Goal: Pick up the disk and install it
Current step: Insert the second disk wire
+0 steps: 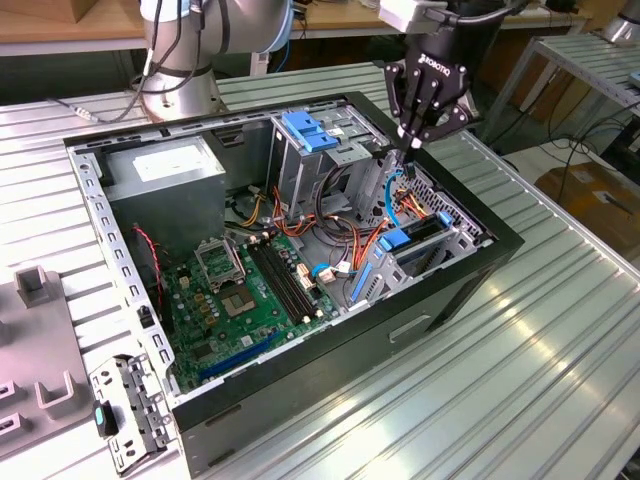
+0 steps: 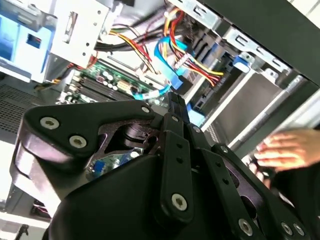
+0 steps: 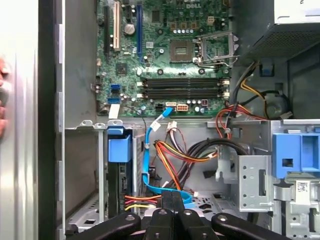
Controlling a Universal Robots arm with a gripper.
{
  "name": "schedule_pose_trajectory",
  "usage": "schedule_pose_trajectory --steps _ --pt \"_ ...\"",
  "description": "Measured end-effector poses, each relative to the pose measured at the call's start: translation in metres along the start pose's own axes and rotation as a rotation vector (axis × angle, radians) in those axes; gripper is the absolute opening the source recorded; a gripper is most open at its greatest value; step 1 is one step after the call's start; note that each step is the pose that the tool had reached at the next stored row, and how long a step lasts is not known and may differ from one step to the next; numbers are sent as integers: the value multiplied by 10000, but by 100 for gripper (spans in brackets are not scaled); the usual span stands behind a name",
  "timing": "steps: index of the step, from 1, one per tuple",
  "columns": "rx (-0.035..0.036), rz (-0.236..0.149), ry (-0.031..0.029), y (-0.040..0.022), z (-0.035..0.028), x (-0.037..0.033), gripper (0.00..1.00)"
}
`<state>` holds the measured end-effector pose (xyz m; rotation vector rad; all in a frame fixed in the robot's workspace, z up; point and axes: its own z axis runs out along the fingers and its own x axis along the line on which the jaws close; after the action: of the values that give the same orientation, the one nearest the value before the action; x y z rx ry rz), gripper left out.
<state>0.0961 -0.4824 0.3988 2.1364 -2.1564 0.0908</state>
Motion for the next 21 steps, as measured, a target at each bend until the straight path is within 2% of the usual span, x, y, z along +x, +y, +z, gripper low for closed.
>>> schedule_pose_trajectory --steps 3,5,8,10,11,12,21 --pt "-69 11 635 -6 -5 -53 11" --pt "-158 5 796 -29 -8 -89 11" --pt "-262 -4 1000 -54 -13 -139 11" --pt "-343 -3 1293 -68 -19 -191 11" --pt "-348 -1 1342 -69 -20 -196 11" --pt "-352 -1 1363 -69 -19 -198 11" --pt "-352 -1 1377 -69 -20 -198 11"
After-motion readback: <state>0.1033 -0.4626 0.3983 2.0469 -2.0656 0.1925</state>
